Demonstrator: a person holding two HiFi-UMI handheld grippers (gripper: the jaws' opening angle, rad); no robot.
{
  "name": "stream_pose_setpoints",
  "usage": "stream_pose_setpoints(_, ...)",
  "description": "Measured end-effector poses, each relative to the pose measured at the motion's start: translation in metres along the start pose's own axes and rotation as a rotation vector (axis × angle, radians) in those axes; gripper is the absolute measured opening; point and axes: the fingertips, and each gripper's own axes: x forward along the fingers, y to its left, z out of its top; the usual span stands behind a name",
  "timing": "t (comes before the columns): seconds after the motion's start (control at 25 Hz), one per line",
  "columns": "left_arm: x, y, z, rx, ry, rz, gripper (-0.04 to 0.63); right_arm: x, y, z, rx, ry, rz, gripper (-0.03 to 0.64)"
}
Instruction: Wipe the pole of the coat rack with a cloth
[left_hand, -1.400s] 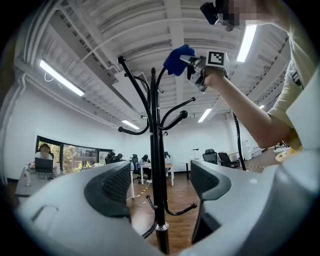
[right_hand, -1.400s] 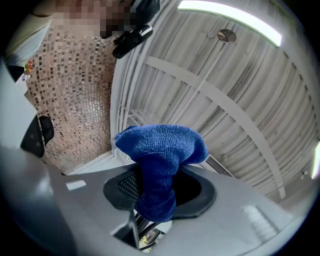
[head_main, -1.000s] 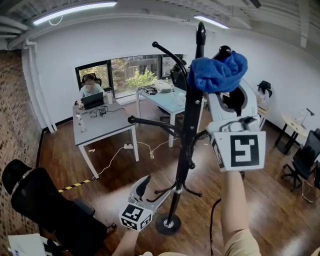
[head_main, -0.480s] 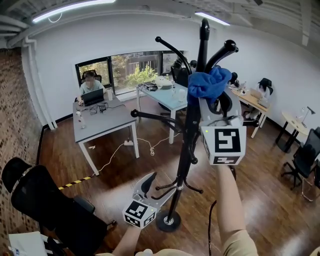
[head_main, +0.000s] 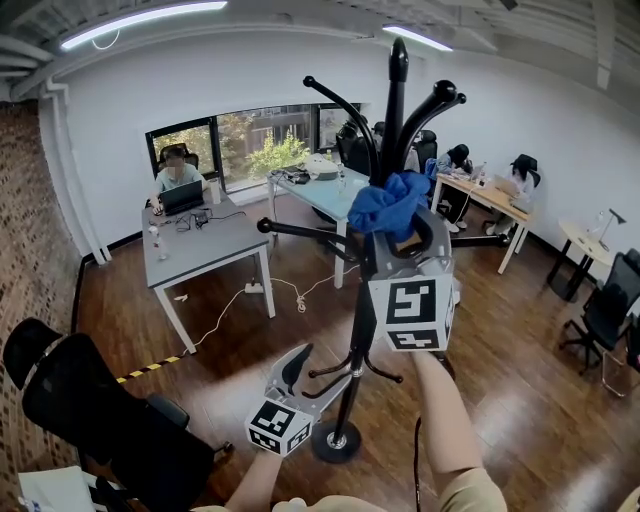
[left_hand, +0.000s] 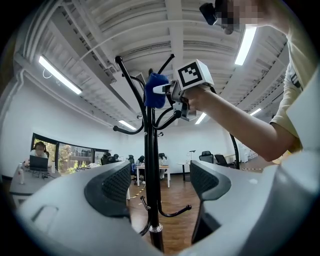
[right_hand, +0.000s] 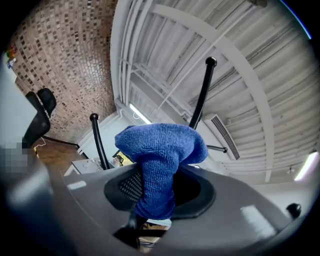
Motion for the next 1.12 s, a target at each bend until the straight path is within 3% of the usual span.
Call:
stream_pose_setpoints(0.16,-0.001,-0.005,0.001,-0.006,-0.006,-0.005,0.351,-0.007,0.016,-0.03,0.057,0.101,0.059,0.138)
stream_pose_setpoints(0.44,0.001,-0.013,0.001,-0.001,-0.003,-0.024,0.351,-0.018,0.037,-0.053,0.061,0.243,0.175,0.14)
stream_pose_setpoints(0.52,0.003,-0.016,0.007,0.002,-0.01,-0.03,0.351,-0.025,0.033,-0.043,0.103,0.21,0.218,0.141)
stream_pose_setpoints(0.64,-0.003,-0.019,0.017,-0.003,-0.033,-0.039,0.351,-0.049,0.011,-0.003,0.195,0.063,0.26,0.141)
stream_pose_setpoints(0.8,-0.015,-0.016,0.027,0.003,-0.047,-0.054,0.348,-0.085,-0.058,0.089,0.228,-0.166,0.238,0.141)
stream_pose_setpoints(0.88,-0.015,-0.015,0.029,0.002,-0.037,-0.055,0.347,-0.094,-0.112,0.109,0.233,-0.221,0.179,0.141)
stream_pose_setpoints(1.0,-0.011,-0.017,0.029,0.008,-0.022,-0.039,0.347,-0.078,-0.199,0.091,0.295,-0.209,0.092,0.141)
stream_pose_setpoints(1.12,-0.006,-0.021,0.031,0.015,-0.023,-0.026,0.347,-0.032,-0.258,0.051,0.382,-0.156,0.127,0.141)
